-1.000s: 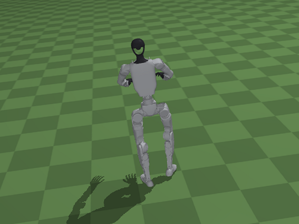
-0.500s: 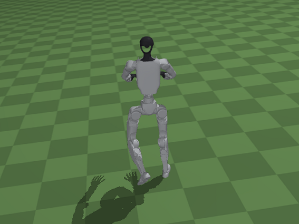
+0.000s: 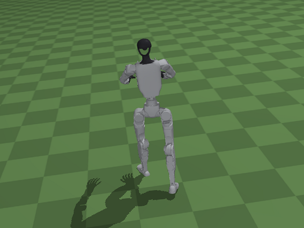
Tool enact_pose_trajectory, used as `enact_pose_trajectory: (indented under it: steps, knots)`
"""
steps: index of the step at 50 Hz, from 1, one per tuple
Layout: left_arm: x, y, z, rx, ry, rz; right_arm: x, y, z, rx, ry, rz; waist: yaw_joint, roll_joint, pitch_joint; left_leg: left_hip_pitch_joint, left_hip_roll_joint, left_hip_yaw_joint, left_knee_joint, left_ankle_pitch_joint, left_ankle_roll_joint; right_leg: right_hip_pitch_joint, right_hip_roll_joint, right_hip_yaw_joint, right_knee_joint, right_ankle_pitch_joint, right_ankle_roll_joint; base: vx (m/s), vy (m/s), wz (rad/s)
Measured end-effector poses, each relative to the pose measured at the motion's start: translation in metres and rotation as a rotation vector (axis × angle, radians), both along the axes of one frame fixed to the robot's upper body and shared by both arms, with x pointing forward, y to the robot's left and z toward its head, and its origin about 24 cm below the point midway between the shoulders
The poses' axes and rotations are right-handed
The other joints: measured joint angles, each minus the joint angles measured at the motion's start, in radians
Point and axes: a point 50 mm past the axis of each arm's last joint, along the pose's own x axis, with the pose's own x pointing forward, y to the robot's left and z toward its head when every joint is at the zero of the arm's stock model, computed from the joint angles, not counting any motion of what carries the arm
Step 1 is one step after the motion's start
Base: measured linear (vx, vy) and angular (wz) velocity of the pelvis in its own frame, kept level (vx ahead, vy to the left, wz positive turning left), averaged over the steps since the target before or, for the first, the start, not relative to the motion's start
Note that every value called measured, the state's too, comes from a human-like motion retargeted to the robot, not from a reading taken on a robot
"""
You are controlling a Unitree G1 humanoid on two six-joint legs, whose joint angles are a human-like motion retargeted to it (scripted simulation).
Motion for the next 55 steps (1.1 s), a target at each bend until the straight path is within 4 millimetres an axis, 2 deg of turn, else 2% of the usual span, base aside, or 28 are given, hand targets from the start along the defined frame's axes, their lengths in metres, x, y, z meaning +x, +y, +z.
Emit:
enact_pose_trajectory:
  steps: [3,5,7,10,12,15,17,21,25,27,32,35,37,39,40,42,44,47,50,55]
  knots:
    - [-0.004,0.006,-0.01,0.042,0.045,-0.002,-0.008,0.002,-0.012,0.051,0.029,0.005,-0.016,-0.005,-0.024,0.001,0.048,-0.015,0.171,-0.134,0.004,-0.044,-0.01,-0.017,0.198,0.118,-0.022,0.7,0.2,0.12]
    - [-0.005,0.008,-0.014,0.054,0.059,0.005,-0.011,0.001,-0.017,0.068,0.043,0.001,-0.026,-0.001,-0.032,0.023,0.065,-0.03,0.216,-0.181,0.008,-0.118,-0.024,-0.033,0.391,0.205,-0.043,0.64,0.2,0.17]
    - [-0.005,0.011,-0.013,0.063,0.058,0.015,-0.011,0.0,-0.016,0.081,0.04,-0.001,-0.043,0.002,-0.037,0.038,0.068,-0.044,0.236,-0.207,0.008,-0.222,-0.042,-0.043,0.585,0.24,-0.058,0.58,0.19,0.28]
    - [-0.004,0.012,-0.013,0.075,0.053,0.025,-0.011,0.0,-0.012,0.091,0.027,0.004,-0.085,0.014,-0.03,0.072,0.07,-0.072,0.246,-0.235,-0.002,-0.348,-0.041,-0.052,0.765,0.195,-0.069,0.53,0.15,0.45]
    - [-0.003,0.012,-0.009,0.071,0.033,0.031,-0.008,-0.002,-0.006,0.078,0.009,0.004,-0.114,0.021,-0.019,0.102,0.056,-0.084,0.226,-0.24,-0.017,-0.429,-0.032,-0.052,0.805,0.147,-0.065,0.5,0.11,0.5]
    - [-0.002,0.01,-0.009,0.065,0.03,0.025,-0.005,-0.001,0.0,0.071,-0.009,0.02,-0.166,0.037,-0.002,0.133,0.055,-0.111,0.236,-0.259,-0.026,-0.518,-0.017,-0.073,0.749,0.108,-0.051,0.49,0.06,0.52]
    - [-0.002,0.008,-0.007,0.051,0.024,0.022,-0.002,0.0,0.005,0.067,-0.022,0.026,-0.197,0.044,0.012,0.156,0.052,-0.124,0.239,-0.274,-0.029,-0.553,-0.021,-0.105,0.631,0.096,-0.044,0.49,0.02,0.47]
    - [0.0,0.001,-0.001,0.007,0.009,0.013,0.003,-0.002,0.015,0.064,-0.047,0.018,-0.259,0.036,0.046,0.214,0.011,-0.147,0.235,-0.306,-0.027,-0.547,-0.058,-0.21,0.216,0.127,-0.02,0.51,-0.03,0.56]
    - [0.003,-0.005,0.004,-0.026,0.0,0.008,0.008,-0.006,0.024,0.059,-0.065,-0.01,-0.318,0.009,0.083,0.306,-0.038,-0.175,0.219,-0.342,-0.027,-0.485,-0.08,-0.299,-0.226,0.165,0.059,0.59,-0.12,0.65]
    - [0.004,-0.006,0.004,-0.025,0.004,0.007,0.009,-0.006,0.026,0.059,-0.066,-0.017,-0.332,0.007,0.089,0.351,-0.039,-0.183,0.211,-0.35,-0.026,-0.462,-0.074,-0.301,-0.319,0.184,0.089,0.63,-0.18,0.4]
    - [0.0,-0.009,-0.005,-0.032,0.033,0.007,0.005,-0.011,0.021,0.071,-0.047,-0.026,-0.329,0.003,0.053,0.392,-0.035,-0.212,0.295,-0.324,-0.006,-0.404,-0.091,-0.281,-0.308,0.299,0.059,0.67,-0.23,0.21]
    - [-0.006,-0.01,-0.015,-0.029,0.06,0.0,-0.001,-0.01,0.011,0.07,-0.017,-0.011,-0.31,-0.007,0.018,0.351,-0.015,-0.221,0.469,-0.238,0.02,-0.419,-0.138,-0.272,-0.133,0.201,0.094,0.69,-0.29,0.05]
    - [-0.007,-0.011,-0.017,-0.037,0.06,-0.001,-0.004,-0.012,0.008,0.063,-0.01,-0.014,-0.296,-0.002,0.004,0.266,0.024,-0.223,0.663,-0.159,0.038,-0.409,-0.141,-0.265,-0.073,0.138,0.07,0.63,-0.31,0.09]
    - [-0.007,-0.013,-0.014,-0.057,0.046,-0.001,-0.004,-0.015,0.009,0.058,-0.015,-0.022,-0.28,0.012,0.003,0.172,0.075,-0.222,0.854,-0.11,0.056,-0.36,-0.114,-0.266,-0.098,0.118,0.023,0.55,-0.3,0.04]
    - [-0.006,-0.014,-0.011,-0.073,0.033,-0.004,-0.004,-0.016,0.011,0.054,-0.023,-0.024,-0.268,0.017,0.01,0.13,0.097,-0.218,0.942,-0.1,0.067,-0.328,-0.099,-0.265,-0.122,0.113,0.003,0.51,-0.29,-0.19]
    - [-0.005,-0.014,-0.007,-0.074,0.015,-0.007,-0.003,-0.013,0.011,0.047,-0.024,-0.016,-0.238,0.009,0.008,0.065,0.115,-0.198,1.038,-0.131,0.093,-0.328,-0.104,-0.248,-0.057,0.078,0.022,0.52,-0.27,-0.38]
    - [-0.002,-0.012,0.0,-0.082,-0.008,-0.001,-0.001,-0.011,0.015,0.045,-0.039,-0.012,-0.203,0.002,0.018,0.013,0.115,-0.177,1.073,-0.171,0.106,-0.301,-0.093,-0.229,-0.057,0.057,0.005,0.49,-0.24,-0.56]
    - [0.001,-0.006,0.006,-0.081,-0.02,0.022,0.003,-0.003,0.018,0.049,-0.046,0.004,-0.15,-0.009,0.024,-0.027,0.092,-0.129,0.993,-0.241,0.111,-0.28,-0.082,-0.191,-0.024,0.026,0.0,0.5,-0.2,-0.74]
    - [0.003,0.0,0.008,-0.089,-0.016,0.048,0.006,0.005,0.021,0.052,-0.052,0.022,-0.1,-0.008,0.03,-0.023,0.058,-0.065,0.776,-0.279,0.106,-0.249,-0.061,-0.153,-0.001,-0.001,-0.003,0.49,-0.14,-0.82]
    - [0.001,0.008,0.004,-0.097,0.006,0.067,0.01,0.019,0.024,0.053,-0.06,0.055,-0.035,0.028,0.028,0.009,-0.022,-0.039,0.305,-0.197,0.061,-0.159,0.008,-0.096,-0.038,-0.029,-0.002,0.48,-0.08,-0.83]
